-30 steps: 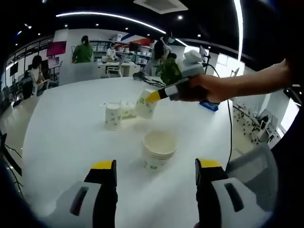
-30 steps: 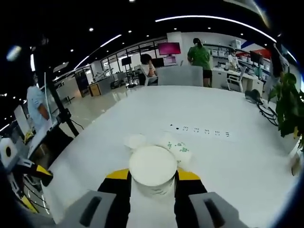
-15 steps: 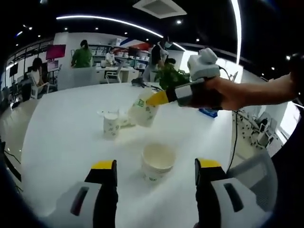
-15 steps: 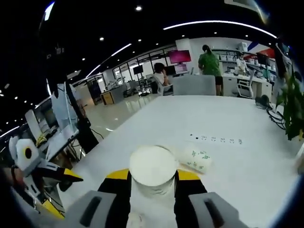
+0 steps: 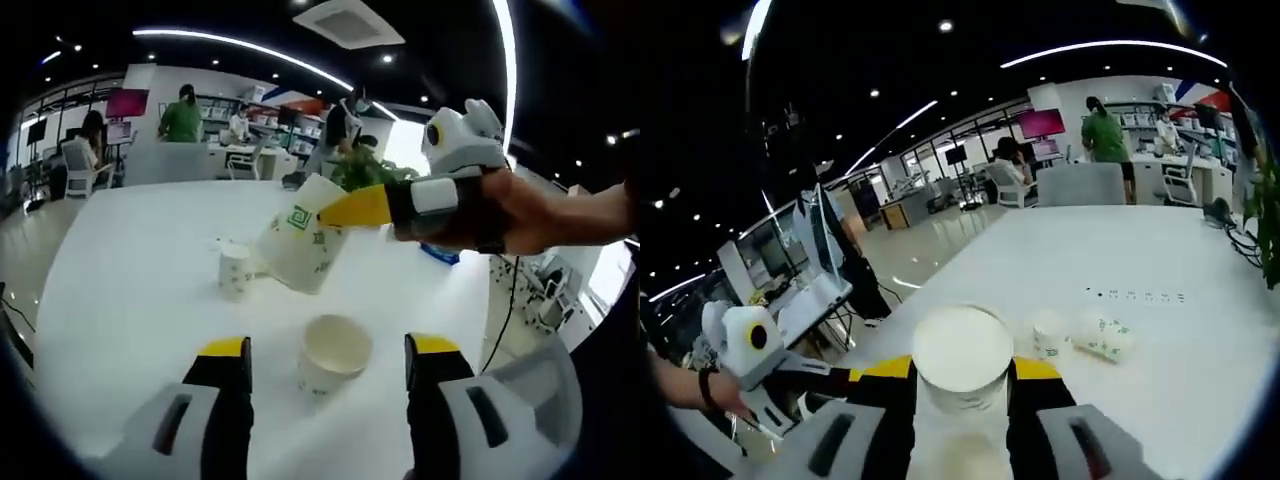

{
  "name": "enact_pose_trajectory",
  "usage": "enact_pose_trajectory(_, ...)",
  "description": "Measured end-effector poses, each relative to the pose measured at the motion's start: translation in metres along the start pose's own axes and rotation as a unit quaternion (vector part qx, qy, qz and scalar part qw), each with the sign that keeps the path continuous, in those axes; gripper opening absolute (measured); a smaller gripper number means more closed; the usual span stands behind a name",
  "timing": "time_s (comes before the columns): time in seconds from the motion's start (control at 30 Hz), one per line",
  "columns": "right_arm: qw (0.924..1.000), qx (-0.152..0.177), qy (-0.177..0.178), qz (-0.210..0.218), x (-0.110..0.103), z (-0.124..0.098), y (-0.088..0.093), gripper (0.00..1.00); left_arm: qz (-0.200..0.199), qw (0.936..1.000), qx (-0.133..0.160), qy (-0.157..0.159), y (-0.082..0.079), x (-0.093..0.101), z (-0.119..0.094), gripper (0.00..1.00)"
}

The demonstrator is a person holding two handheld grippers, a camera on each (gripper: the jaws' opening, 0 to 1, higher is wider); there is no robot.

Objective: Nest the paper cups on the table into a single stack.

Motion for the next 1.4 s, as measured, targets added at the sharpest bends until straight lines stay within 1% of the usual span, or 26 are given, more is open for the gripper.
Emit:
enact_pose_trajectory(0.07,0.9999,0.002,-0.009,0.008,-0.005,0.0,0.0,0.33,-0.001,1.0,0.006,-0.004,-0.003,0.0,0.001,0.58)
enact_pose_trajectory(0.1,0.9998,0.003,-0.015,0.013,-0.012,-0.003,0.001,0.33,-0.003,0.9999,0.008,-0.005,-0.004,-0.001,0.001,0.57)
enact_pose_trajectory(0.23,0.9991,0.006,-0.03,0.028,-0.02,-0.004,0.002,0.33,-0.013,0.9996,0.025,-0.004,-0.007,-0.008,0.001,0.54)
enact_pose_trajectory(0.33,0.9988,0.008,-0.037,0.03,-0.031,-0.01,0.004,0.33,-0.014,0.9993,0.034,-0.002,-0.01,-0.006,0.002,0.52)
enact_pose_trajectory(0.4,0.9984,0.008,-0.044,0.035,-0.03,-0.008,0.003,0.33,-0.012,0.9992,0.037,-0.001,-0.009,-0.007,0.001,0.49)
enact_pose_trajectory(0.6,0.9969,0.004,-0.063,0.047,-0.039,-0.008,0.005,0.33,-0.002,0.9986,0.053,0.002,-0.013,-0.005,-0.003,0.41)
enact_pose_trajectory(0.67,0.9953,0.006,-0.071,0.065,-0.04,-0.006,0.005,0.33,0.002,0.9983,0.059,0.001,-0.014,-0.006,-0.003,0.39)
enact_pose_trajectory(0.77,0.9943,0.004,-0.076,0.075,-0.04,-0.005,0.005,0.33,0.01,0.9977,0.067,0.002,-0.018,-0.006,-0.006,0.36)
enact_pose_trajectory(0.8,0.9938,0.006,-0.078,0.079,-0.042,-0.005,0.004,0.33,0.013,0.9977,0.067,0.001,-0.017,-0.01,-0.005,0.35)
enact_pose_trajectory(0.87,0.9932,0.006,-0.081,0.083,-0.043,-0.006,0.004,0.33,0.015,0.9975,0.07,0.001,-0.018,-0.012,-0.006,0.33)
enact_pose_trajectory(1.1,0.9874,0.011,-0.096,0.125,-0.04,-0.004,0.003,0.33,0.036,0.9959,0.083,0.003,-0.023,-0.012,-0.011,0.24)
enact_pose_trajectory(1.3,0.9851,0.012,-0.102,0.138,-0.042,-0.006,0.005,0.33,0.048,0.9954,0.082,0.006,-0.022,-0.018,-0.009,0.15)
enact_pose_trajectory(1.33,0.9849,0.012,-0.103,0.139,-0.041,-0.006,0.005,0.33,0.05,0.9954,0.082,0.007,-0.022,-0.018,-0.01,0.12)
enact_pose_trajectory(1.4,0.9849,0.01,-0.104,0.138,-0.041,-0.005,0.004,0.33,0.055,0.9952,0.08,0.008,-0.021,-0.017,-0.011,0.11)
Point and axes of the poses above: the point that each gripper's makers call its tool centre point, and the gripper's own axes: z roughly forward along the fingers, x roughly to its right, y roughly out of its underside, the point moved 8 cm from there along -z, roughly backward along the fingers, and after that the axes turned 13 degrees about z, right-handed, at the moved point
